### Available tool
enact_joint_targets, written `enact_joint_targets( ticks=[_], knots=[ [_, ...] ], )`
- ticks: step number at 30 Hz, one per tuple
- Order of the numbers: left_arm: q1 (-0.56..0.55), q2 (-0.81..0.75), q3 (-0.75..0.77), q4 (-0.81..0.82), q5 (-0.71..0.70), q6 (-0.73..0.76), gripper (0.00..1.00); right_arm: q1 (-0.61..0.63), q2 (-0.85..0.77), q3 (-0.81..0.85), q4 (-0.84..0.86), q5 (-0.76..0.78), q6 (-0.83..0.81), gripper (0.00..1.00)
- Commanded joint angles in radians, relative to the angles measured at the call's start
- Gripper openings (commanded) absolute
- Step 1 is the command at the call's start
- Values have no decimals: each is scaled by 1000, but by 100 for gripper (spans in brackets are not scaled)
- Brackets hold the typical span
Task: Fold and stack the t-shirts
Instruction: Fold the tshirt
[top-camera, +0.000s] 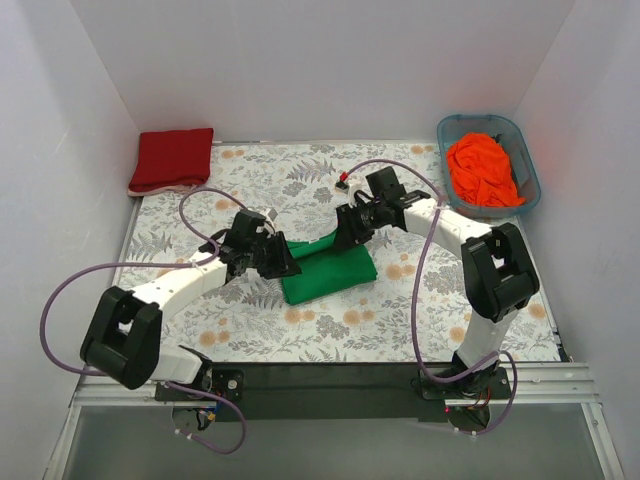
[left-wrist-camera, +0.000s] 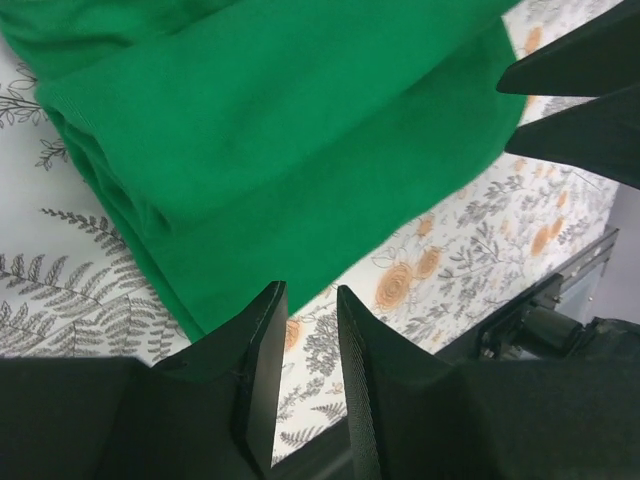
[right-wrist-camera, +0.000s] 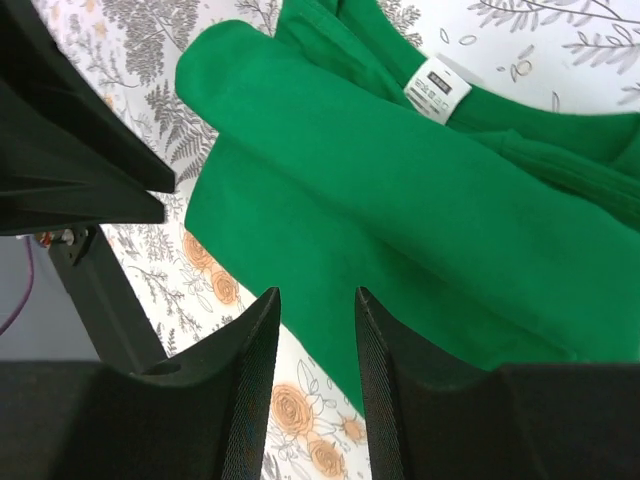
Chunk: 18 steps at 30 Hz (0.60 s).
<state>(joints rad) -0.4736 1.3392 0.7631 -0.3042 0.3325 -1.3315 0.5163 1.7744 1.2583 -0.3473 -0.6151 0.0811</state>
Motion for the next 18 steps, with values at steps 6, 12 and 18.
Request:
enact_joint_targets(
  ticks=[6,12,18],
  knots=[
    [16,161,111,126,-141,-1,25,-110,95,6,201,-107,69,42],
    [44,282,229,151,-194,-9,32,-179,123,30,300,-51,186,42],
    [55,333,302,138,-149,-18,42,-182,82,23,369,-86,247,42]
  ],
)
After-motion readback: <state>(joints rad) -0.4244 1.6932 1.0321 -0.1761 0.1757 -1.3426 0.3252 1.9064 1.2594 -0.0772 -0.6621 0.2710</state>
